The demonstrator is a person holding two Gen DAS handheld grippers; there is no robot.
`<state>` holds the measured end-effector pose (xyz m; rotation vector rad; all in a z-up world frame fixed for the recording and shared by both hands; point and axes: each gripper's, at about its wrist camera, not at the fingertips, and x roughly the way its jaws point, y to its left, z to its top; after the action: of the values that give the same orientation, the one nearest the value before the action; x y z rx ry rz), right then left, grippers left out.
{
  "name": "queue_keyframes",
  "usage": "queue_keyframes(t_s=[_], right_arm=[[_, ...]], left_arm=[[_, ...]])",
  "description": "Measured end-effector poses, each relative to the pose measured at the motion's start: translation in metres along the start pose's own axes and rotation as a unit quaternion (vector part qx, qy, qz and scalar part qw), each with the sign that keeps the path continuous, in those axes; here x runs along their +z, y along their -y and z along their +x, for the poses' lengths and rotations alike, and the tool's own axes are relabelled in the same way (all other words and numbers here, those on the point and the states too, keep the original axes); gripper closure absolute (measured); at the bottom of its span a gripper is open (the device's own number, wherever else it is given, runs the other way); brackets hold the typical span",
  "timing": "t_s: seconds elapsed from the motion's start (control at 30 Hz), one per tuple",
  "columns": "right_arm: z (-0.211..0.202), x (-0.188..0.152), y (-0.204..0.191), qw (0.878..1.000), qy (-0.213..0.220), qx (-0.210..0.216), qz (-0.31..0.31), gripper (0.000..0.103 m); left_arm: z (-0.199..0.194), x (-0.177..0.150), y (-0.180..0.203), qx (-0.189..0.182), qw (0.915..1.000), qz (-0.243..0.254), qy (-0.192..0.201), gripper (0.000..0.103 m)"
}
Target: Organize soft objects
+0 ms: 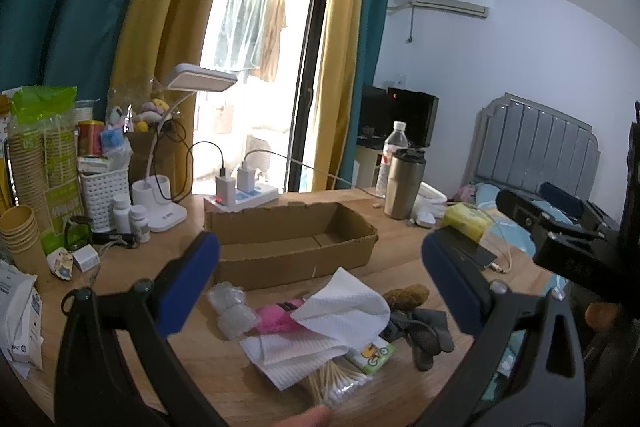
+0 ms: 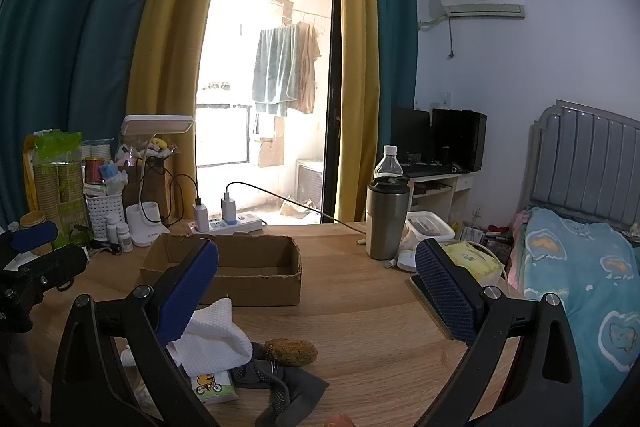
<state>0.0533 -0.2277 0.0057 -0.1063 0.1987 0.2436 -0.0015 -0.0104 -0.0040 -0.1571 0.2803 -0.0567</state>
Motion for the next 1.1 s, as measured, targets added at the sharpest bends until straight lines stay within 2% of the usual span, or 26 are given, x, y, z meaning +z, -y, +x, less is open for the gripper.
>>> queue_keyframes(t_s=[0.37,1.1], right_arm=[[-0.0016,0.0005,0.0000,1.000,-0.001,0.001,-0.001,0.002],[-0.0021,0.0012,-0.0001,1.000,-0.003,0.002,0.000,0.002]], left_arm=[[0.0002,0.0006,-0.0007,0.014,0.9999,0.004,0.000,0.001],[-0.0005,0.0023,-0.0004,0.009,0.9999,0.006,-0.001,0.001]])
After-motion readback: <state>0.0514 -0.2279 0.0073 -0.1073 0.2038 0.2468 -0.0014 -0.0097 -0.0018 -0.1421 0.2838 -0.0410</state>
